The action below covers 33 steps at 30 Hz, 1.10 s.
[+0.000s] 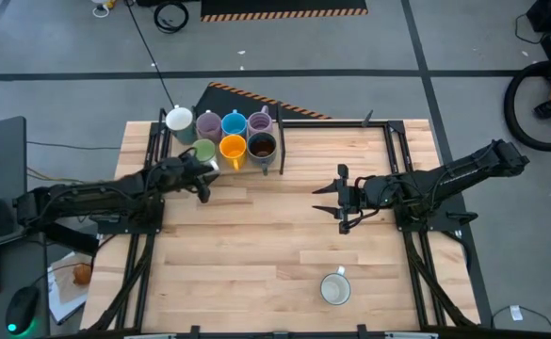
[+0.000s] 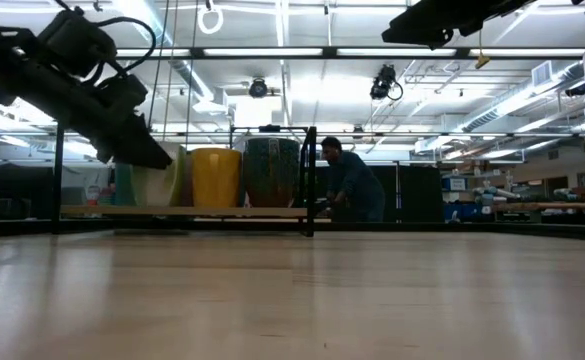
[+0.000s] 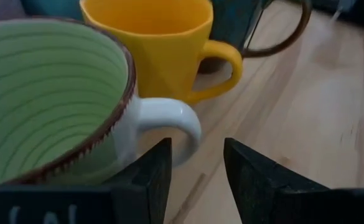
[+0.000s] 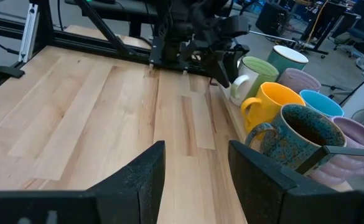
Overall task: Place coffee mugs
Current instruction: Put the green mug on the shelf
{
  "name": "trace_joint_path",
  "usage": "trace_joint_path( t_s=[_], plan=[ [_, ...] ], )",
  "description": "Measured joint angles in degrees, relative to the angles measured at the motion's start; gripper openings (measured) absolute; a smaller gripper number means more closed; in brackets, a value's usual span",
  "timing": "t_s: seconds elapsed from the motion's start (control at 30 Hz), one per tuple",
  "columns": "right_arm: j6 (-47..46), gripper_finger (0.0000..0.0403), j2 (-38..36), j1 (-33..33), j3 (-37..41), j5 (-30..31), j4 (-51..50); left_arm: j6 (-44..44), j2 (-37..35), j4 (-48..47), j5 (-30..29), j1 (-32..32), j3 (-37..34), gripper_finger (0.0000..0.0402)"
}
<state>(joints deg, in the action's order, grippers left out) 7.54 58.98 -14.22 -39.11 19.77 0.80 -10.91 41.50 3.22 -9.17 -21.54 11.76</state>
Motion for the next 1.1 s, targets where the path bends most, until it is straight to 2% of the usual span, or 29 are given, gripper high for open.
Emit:
trace_joint_path(
  t_s=[0.33, 0.57, 0.83, 1.1],
  plan=[
    [0.08, 0.0181, -0.02, 0.0, 0.0, 0.0, -0.02, -0.61, 0.0, -10.69, -0.5, 1.94, 6.56, 0.0153],
    [0.1, 0.0181, -0.02, 0.0, 0.0, 0.0, -0.02, -3.63, 0.0, -25.48, -6.52, 4.82, 13.21, 0.0148],
    [0.15, 0.0181, -0.01, 0.0, 0.0, 0.0, -0.13, -9.88, 0.0, -41.29, -7.74, 7.56, 23.79, 0.0142],
    [0.15, 0.0181, -0.02, 0.0, 0.0, -0.16, -0.07, -18.87, 1.34, -51.98, -16.53, 5.93, 33.82, 0.0142]
  ],
)
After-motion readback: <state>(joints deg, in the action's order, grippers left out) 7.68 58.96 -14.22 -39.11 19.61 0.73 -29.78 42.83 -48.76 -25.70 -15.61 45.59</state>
